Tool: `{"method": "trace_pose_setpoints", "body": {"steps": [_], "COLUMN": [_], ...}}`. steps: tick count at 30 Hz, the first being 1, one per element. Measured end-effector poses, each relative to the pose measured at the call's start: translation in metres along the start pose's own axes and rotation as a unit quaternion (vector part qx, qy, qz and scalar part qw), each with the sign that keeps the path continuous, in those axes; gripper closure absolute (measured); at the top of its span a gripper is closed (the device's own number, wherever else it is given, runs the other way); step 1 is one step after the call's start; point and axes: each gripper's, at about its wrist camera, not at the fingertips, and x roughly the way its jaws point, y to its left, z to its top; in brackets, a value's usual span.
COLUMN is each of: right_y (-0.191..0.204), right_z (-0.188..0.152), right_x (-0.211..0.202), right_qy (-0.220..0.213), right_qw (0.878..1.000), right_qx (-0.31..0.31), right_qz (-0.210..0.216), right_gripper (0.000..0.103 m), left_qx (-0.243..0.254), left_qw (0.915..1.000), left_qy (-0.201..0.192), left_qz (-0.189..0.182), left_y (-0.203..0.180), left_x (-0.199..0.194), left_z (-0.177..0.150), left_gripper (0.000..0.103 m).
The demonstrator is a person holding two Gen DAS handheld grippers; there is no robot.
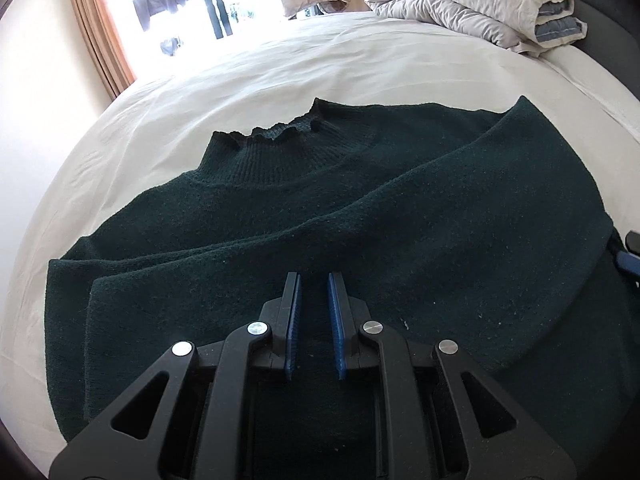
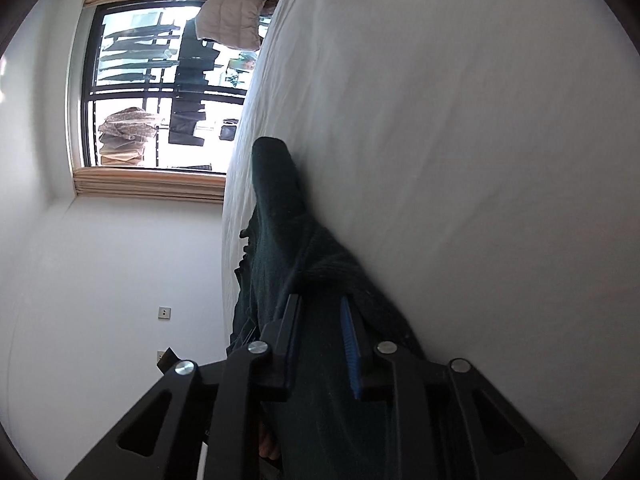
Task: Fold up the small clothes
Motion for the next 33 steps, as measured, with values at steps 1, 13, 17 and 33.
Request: {"method": "trace_pose_setpoints", "body": {"steps": [1,13,17,33], "right_y": [0.006,-0.009,-0.014,0.088], "right_z": [0.000,0.006,-0.011,0.032], "right_x": [-0.011,0.036,0.006,0.115], "right_qy": [-0.011,0.015,0.010,0.047], "right_qw": [1.000,0.999,1.000,0.990], "right_qx": [-0.012,0.016,0.001,-0.127], "right_qz": [0.009,0.027,0.011,-0.036], "right_gripper": [0.077,0.103,0.100,0.057], "left_qx": [-0.006,-0.040,-0.063,-0.078], "left_qw": [0.9999,0.9982,0.9959,0.9938], "left_qy": [0.000,-0.010,-0.011,-0.021], "left_qz": [-0.008,-0.044,-0.064,-0.076], "left_y": [0.002,0.016,0.027,0.033], "left_x": [0.004,0.014,0.019,0.021], "left_z": [0.002,0.005,0.006,0.003], "left_gripper": [0.089,0.087,0.086,0.086]}}
